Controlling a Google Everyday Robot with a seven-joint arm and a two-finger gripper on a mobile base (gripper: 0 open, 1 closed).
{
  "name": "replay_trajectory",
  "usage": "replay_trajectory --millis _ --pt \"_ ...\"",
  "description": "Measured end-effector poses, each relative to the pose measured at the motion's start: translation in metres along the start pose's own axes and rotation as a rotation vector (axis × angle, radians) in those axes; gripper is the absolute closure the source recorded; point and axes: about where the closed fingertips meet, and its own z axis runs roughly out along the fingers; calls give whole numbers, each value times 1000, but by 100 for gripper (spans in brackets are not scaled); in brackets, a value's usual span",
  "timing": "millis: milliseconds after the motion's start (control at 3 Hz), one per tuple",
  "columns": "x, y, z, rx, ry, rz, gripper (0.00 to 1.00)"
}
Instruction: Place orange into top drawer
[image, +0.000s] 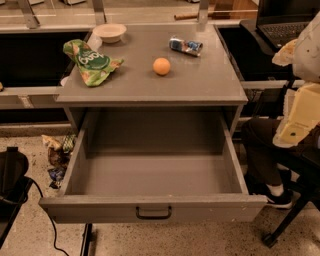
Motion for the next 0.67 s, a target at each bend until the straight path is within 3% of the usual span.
replay_trajectory --millis 333,667 --pt "0 0 0 0 -1 0 0" --pt "-13 -27 24 -1 -73 22 0"
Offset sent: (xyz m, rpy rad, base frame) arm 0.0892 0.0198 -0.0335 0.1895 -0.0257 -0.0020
